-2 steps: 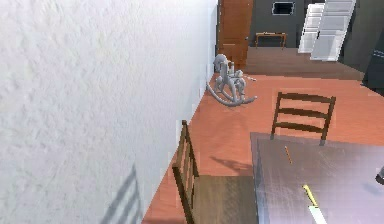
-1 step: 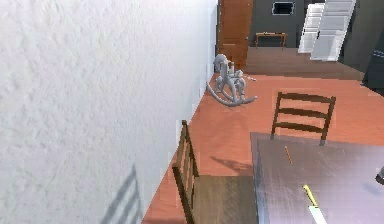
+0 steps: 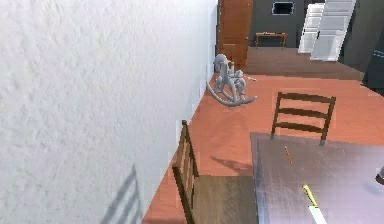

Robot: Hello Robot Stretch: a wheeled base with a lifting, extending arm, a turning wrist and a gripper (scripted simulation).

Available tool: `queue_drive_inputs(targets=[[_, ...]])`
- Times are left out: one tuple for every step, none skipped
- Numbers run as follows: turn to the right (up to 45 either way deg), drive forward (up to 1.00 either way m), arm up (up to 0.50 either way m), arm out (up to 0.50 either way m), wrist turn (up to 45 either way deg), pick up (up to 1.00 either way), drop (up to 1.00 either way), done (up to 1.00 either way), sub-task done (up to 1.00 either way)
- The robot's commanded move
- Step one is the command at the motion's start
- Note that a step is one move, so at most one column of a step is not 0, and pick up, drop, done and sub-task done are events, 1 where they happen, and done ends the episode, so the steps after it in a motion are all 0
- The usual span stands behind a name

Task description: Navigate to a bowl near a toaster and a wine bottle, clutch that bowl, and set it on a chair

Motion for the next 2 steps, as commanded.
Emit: queue_drive_inputs(targets=[[0.0,0.00,0.00,-0.10,0.0,0.00,0.00,0.00,0.00],[0.0,0.00,0.00,0.00,-39.0,0.00,0.00,0.00,0.00]])
